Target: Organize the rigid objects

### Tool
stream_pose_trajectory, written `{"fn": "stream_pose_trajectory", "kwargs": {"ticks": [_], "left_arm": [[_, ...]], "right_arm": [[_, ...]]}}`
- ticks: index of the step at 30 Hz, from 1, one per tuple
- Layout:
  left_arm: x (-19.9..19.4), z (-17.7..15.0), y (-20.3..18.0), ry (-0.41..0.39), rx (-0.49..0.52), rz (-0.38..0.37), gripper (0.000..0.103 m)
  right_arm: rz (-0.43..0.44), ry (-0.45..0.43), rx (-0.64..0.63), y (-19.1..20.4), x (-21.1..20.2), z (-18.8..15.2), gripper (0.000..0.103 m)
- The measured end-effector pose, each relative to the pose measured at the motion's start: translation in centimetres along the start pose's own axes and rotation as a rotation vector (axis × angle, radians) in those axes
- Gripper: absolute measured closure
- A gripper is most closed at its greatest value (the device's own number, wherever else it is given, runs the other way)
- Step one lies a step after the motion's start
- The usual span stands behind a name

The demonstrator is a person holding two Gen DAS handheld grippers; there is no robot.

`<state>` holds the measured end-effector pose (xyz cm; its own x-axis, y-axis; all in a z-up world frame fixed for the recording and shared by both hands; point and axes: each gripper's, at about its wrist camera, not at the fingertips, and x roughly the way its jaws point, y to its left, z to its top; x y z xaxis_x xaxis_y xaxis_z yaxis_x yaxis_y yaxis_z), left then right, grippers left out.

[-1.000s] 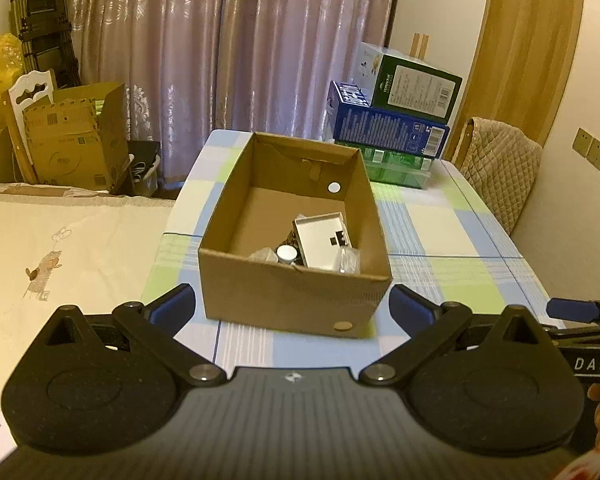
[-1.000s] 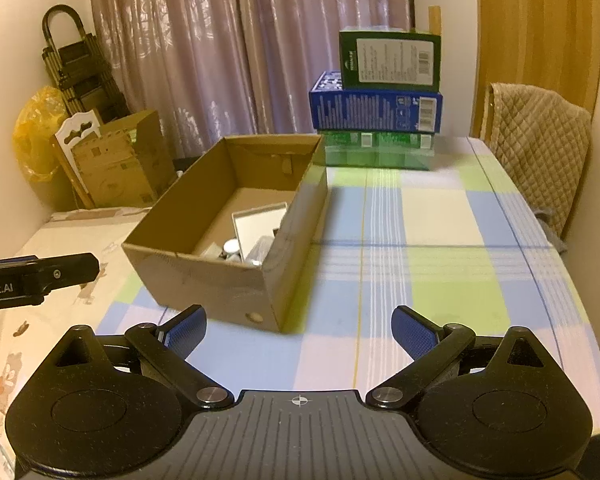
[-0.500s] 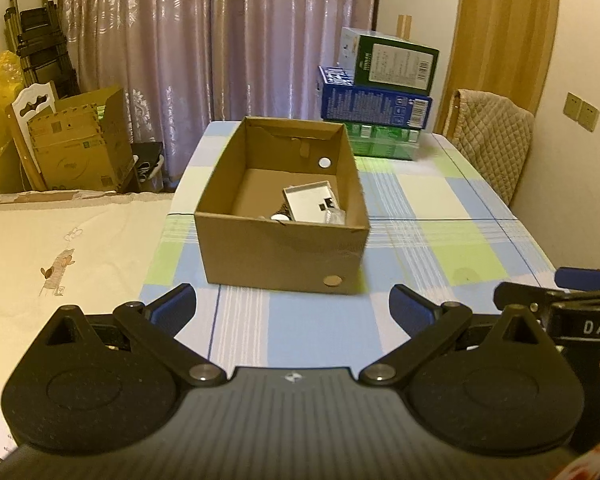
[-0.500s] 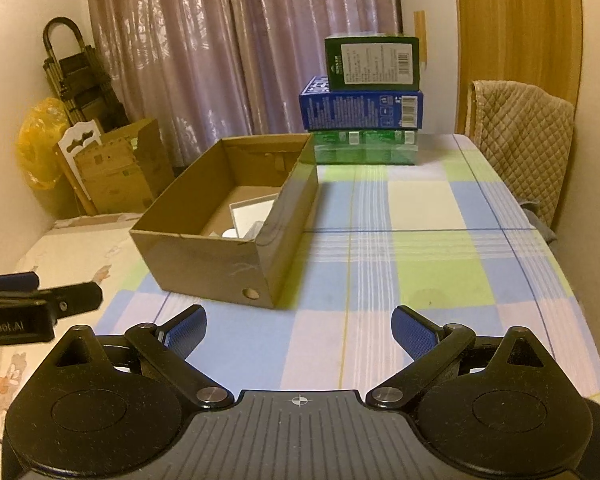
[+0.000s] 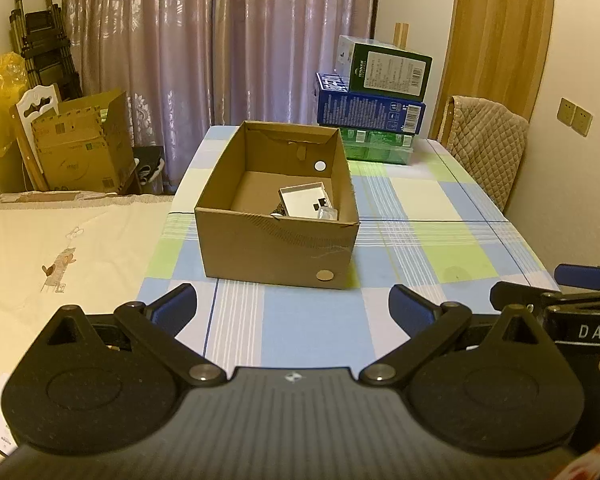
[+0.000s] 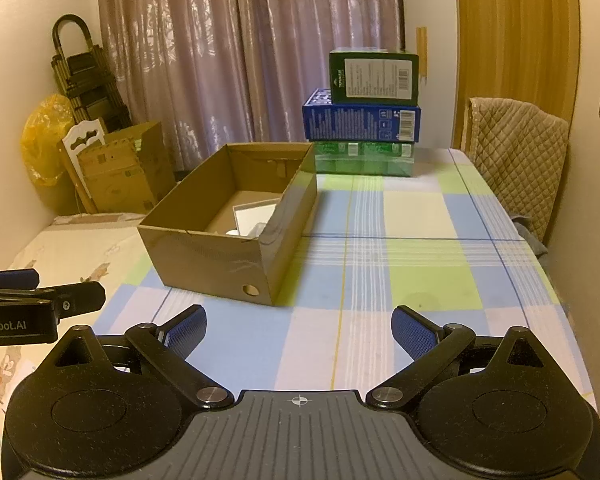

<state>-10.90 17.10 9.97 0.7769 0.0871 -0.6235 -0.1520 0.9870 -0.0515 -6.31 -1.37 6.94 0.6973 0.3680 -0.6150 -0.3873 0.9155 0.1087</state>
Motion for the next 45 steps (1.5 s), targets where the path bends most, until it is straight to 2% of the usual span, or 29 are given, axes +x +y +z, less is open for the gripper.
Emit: {"fn": "stream_pose_trajectory", "kwargs": {"ticks": [45], "left_arm": [[0.0, 0.0, -0.8, -0.003, 0.019, -0.005, 0.002]], "right_arm": [[-0.005, -0.005, 0.031, -1.3, -0.4, 0.0, 0.007]]}}
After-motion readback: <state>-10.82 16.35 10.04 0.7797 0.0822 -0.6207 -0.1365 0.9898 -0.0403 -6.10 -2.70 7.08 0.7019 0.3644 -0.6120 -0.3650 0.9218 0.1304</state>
